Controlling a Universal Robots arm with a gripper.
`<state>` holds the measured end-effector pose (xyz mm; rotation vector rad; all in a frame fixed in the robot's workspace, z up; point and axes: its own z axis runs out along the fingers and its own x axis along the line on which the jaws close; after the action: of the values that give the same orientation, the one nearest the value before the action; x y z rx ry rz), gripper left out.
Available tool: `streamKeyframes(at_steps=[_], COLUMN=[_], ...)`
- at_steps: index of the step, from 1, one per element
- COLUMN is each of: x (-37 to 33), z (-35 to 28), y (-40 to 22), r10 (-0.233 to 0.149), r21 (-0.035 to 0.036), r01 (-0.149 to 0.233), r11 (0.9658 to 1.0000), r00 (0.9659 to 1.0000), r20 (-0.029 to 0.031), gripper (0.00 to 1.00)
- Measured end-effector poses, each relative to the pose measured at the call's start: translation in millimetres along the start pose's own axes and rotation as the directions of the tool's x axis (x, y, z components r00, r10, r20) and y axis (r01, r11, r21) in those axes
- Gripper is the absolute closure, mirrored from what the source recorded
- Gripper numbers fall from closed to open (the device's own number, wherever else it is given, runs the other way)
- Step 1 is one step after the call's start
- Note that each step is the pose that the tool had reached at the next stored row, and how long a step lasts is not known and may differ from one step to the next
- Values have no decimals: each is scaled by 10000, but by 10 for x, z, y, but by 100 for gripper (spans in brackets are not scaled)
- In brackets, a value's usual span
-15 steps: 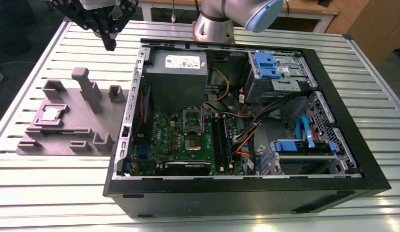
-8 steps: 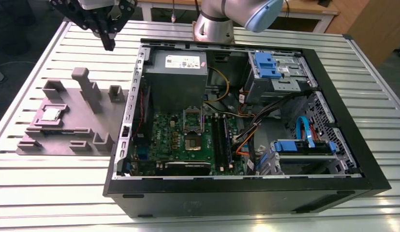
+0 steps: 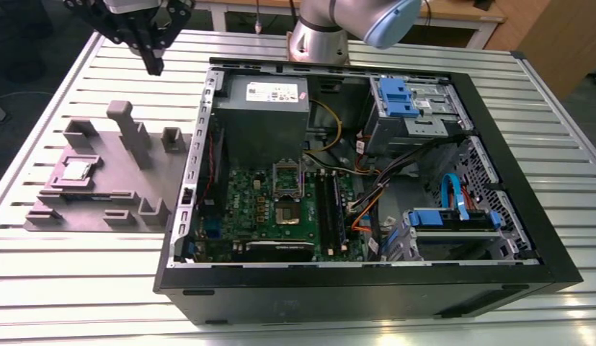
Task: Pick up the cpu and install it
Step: 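Reach for the cpu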
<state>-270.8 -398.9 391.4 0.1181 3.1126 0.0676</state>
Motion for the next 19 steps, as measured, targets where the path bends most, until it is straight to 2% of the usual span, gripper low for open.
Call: streamKeyframes(at_steps=[5, 8, 10, 13, 19], x=[58, 79, 95, 129, 272], z=[-2, -2, -3, -4, -7], y=[-4, -6, -7, -10, -20], r10=[-1, 1, 8, 6, 8], r21=[-4, -66, -83, -91, -99], r01=[1, -2, -9, -7, -9], r11=[10000, 10000, 10000, 10000, 10000], r00=[10000, 10000, 9999, 9999, 9999], r20=[-5, -78, -125, -133, -134], gripper=[89, 89, 89, 89, 89])
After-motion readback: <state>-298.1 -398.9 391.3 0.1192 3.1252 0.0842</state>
